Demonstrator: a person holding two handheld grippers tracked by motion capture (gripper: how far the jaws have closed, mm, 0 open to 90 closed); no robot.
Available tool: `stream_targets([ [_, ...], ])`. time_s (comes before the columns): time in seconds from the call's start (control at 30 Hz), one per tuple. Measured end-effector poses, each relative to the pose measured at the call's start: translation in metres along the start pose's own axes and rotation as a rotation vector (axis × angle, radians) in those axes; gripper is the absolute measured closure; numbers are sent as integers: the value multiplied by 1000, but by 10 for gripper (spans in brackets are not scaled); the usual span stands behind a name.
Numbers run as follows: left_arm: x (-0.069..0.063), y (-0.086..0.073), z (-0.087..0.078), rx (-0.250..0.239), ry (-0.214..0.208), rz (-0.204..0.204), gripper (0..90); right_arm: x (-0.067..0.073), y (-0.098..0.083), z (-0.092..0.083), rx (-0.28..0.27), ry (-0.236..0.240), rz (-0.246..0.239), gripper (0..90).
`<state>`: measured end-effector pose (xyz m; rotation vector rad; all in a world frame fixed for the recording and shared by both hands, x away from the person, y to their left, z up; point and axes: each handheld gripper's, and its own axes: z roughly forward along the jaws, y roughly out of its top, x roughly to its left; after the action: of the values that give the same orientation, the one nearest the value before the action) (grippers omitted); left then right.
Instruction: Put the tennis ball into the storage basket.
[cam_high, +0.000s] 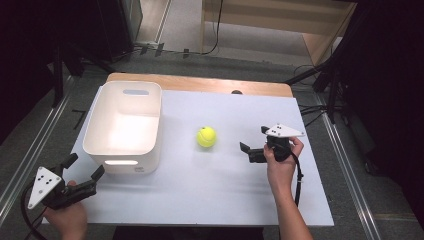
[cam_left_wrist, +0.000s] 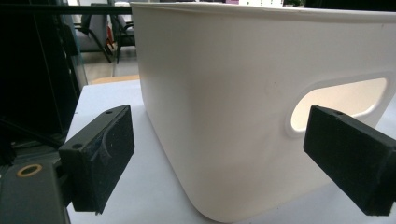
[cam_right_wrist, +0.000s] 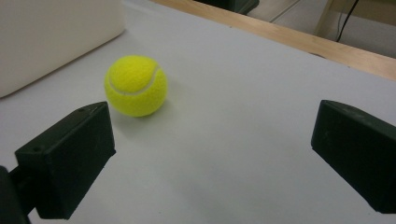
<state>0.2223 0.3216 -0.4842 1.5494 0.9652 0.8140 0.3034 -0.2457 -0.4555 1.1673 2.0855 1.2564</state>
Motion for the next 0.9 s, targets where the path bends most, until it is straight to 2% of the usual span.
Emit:
stream_targets([
  [0.27,0,0,0,-2,-4,-5,86,4,8,8,24,17,-14,0],
  [0.43,-1,0,1,6,-3,8,85,3,11,13,36,23,-24,0],
  [0.9,-1,0,1,10,-2,7,85,3,26,31,79,48,-51,0],
])
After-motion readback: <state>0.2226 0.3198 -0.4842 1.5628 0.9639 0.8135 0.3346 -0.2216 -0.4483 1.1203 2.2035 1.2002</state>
